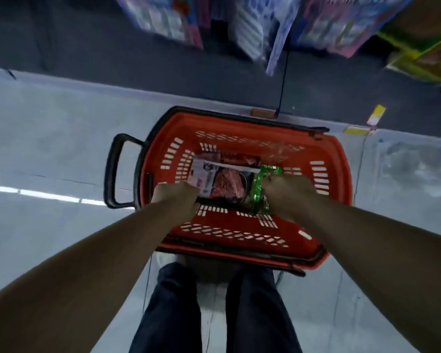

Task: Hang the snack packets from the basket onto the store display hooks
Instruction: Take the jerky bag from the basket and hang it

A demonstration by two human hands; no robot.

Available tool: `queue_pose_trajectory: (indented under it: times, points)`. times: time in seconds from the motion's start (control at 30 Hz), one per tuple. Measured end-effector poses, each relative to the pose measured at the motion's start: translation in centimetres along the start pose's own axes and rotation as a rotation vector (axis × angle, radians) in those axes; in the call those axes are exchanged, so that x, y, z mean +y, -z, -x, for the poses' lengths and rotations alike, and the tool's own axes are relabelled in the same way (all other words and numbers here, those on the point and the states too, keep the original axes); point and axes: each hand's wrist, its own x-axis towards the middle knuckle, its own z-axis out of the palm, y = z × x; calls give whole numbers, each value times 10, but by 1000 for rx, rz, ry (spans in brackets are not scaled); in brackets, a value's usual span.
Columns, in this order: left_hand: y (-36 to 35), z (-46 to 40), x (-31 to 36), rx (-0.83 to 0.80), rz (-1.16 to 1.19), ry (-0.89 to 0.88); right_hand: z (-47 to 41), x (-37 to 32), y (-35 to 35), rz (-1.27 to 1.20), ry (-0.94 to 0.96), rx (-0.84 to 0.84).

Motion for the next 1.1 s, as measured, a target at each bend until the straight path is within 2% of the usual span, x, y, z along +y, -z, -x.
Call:
queue_pose_trajectory:
  times: [0.07,0.2,0.4,0.53,0.63,0.7,0.73,0.83,0.9,0.97,1.03,1.1]
  points:
    - [-32,-28,5,-44,38,31,-36,7,-28,50,1,-54]
    - [-78,-80,15,-88,256,114,-111,16,-71,77,-17,-29]
    - [-112,-138,32,-135,893,213,-208,15,-99,33,46,54]
    - [-118,-157,36,-96,1193,308,-220,-2,-105,124,104,43]
    - [-115,-162,34,-61,1527,491,-204,-16,-105,130,174,4]
    - [-114,-160,31,-67,1761,587,-191,-28,-116,86,226,37]
    - [-115,-159,30,-71,1818,616,-184,-35,-123,41,260,94]
    - [-120,-153,26,-94,1688,748,-164,-48,-133,-136,384,242]
    - [-122,-152,22,-105,1676,796,-161,-45,-132,-251,450,411]
    - [-124,-152,17,-127,1701,786,-165,-37,-124,-471,306,345]
    - [-126,-154,11,-145,1716,725,-187,-22,-127,-703,21,137]
    - [-126,-154,8,-153,1718,617,-208,-8,-128,-967,-185,-47]
